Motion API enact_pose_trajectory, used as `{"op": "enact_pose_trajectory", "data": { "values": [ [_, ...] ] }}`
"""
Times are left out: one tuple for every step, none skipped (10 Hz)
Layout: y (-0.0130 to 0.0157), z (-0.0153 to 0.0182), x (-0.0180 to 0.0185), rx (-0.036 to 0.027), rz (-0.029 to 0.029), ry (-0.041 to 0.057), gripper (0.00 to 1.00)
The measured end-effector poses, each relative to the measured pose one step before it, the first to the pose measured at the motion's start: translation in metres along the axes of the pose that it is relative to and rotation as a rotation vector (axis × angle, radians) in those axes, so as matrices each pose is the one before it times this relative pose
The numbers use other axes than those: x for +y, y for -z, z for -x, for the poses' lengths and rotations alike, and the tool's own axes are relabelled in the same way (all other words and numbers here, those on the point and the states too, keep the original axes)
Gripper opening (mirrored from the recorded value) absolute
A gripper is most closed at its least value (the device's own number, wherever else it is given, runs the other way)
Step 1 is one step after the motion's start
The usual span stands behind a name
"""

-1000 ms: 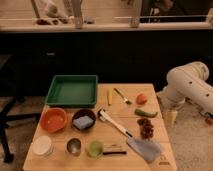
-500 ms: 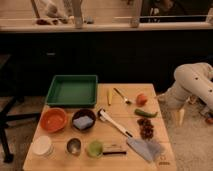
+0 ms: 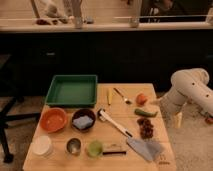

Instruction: Place grapes in tray

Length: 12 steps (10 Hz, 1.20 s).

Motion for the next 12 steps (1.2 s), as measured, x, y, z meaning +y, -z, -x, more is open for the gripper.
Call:
{"op": "enact_pose_trajectory", "data": {
  "values": [
    [0.00033, -0.00019, 0.00093, -0.00036, -0.00006, -0.00155, 0.94],
    [0.00004, -0.00023, 0.00076, -0.00001, 0.00103, -0.00087, 0.94],
    [-0.00006, 0.00054, -0.00096, -0.00022, -0.00007, 0.00175, 0.94],
    [-0.0002, 0.00066, -0.00089, -0.00027, 0.00043, 0.00211, 0.94],
    [-0.00028, 0.00037, 0.00006, -0.00024, 0.0006, 0.00123, 0.94],
    [-0.00064, 0.00058, -0.00001, -0.00172, 0.00031, 0.01083, 0.94],
    [-0.00641, 0.00167, 0.00017, -0.00943, 0.00364, 0.04122, 0.94],
    [-0.0094, 0.00189, -0.00167, -0.01189, 0.00574, 0.0462, 0.94],
    [-0.0136, 0.00075, -0.00167, -0.01486, 0.00685, 0.05153, 0.94],
    [-0.0103, -0.00069, -0.001, -0.01163, 0.00097, 0.03707, 0.94],
    [-0.0068, -0.00086, -0.00026, -0.00957, -0.00282, 0.0327, 0.94],
    [-0.00469, -0.00054, -0.00047, -0.00773, -0.00597, 0.03406, 0.94]
  ]
}}
